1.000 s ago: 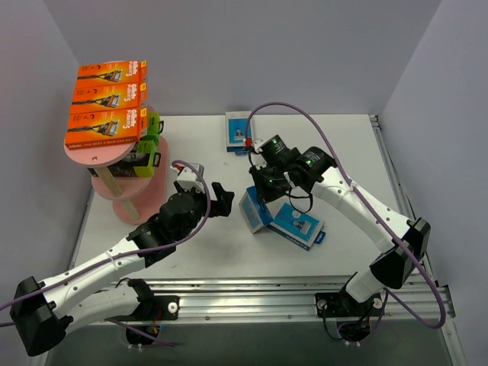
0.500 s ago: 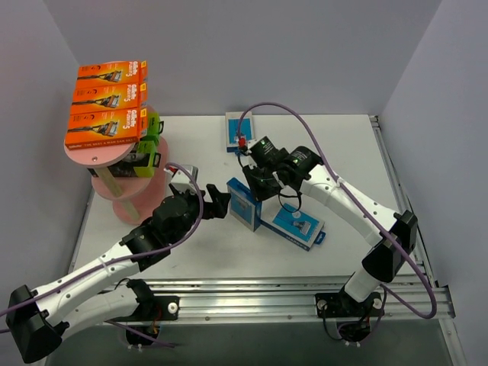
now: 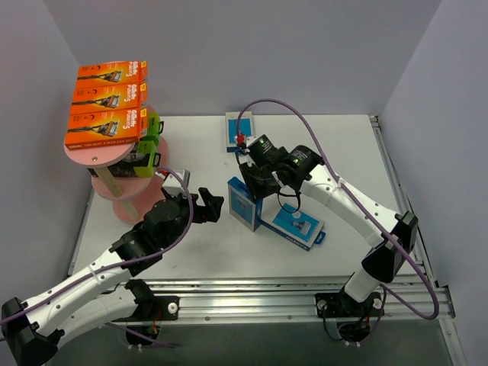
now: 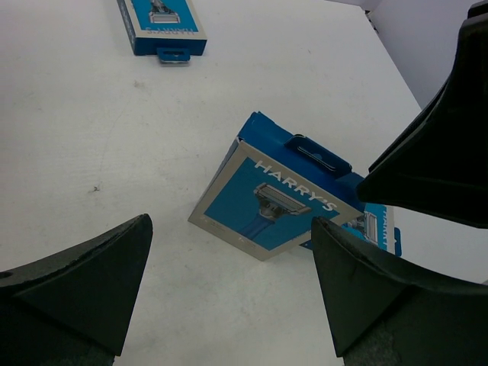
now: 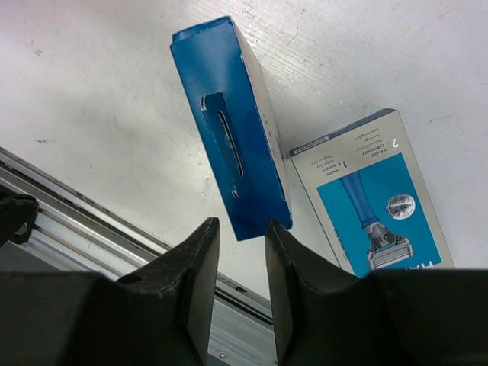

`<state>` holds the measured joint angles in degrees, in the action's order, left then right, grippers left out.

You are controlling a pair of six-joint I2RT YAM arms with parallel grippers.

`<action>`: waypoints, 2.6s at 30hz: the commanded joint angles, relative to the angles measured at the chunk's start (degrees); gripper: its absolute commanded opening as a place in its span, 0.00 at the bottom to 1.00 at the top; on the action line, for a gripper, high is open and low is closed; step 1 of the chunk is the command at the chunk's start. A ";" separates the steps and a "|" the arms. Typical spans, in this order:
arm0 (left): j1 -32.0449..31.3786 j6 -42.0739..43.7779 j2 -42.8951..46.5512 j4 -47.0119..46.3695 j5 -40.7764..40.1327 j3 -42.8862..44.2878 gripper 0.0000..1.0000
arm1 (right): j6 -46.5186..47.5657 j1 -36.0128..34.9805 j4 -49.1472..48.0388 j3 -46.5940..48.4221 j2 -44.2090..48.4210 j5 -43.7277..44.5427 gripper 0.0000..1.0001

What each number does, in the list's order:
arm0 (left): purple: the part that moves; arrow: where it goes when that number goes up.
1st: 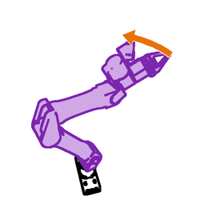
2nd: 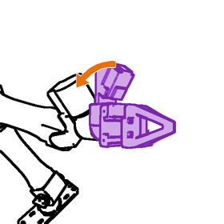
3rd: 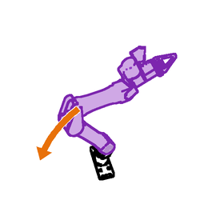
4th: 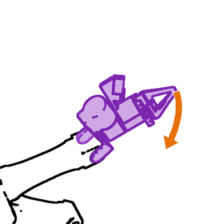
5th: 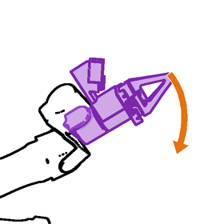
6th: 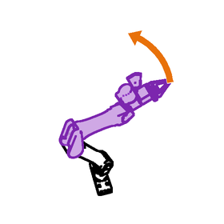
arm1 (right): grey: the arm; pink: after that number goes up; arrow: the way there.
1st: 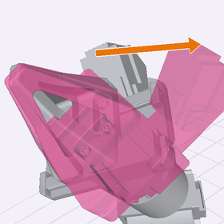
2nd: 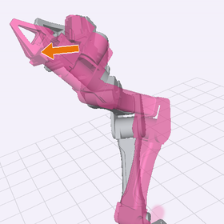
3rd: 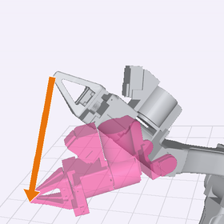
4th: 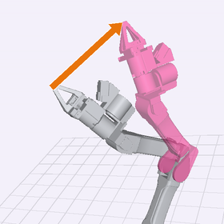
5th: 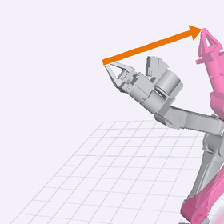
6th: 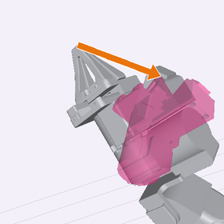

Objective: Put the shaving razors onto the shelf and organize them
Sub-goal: Grab a shaving razor with the right arm

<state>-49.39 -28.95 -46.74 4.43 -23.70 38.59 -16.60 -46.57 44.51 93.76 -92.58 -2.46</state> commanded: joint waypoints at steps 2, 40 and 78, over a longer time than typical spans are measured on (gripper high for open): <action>0.34 -0.40 2.00 3.12 0.94 2.81 0.94 | 0.08 -0.28 2.68 3.62 2.22 3.94 0.31; 0.43 3.90 14.83 31.96 0.06 16.43 0.94 | 2.71 -0.37 -2.06 5.83 -8.24 1.14 0.24; -0.10 18.40 37.95 41.81 -18.31 20.74 0.94 | -9.93 0.07 -28.68 8.46 -9.55 -5.89 0.00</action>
<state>-49.34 -13.72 -9.87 48.14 -40.47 60.53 -22.13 -46.59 25.52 99.77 -101.19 -6.20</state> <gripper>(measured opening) 0.941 0.010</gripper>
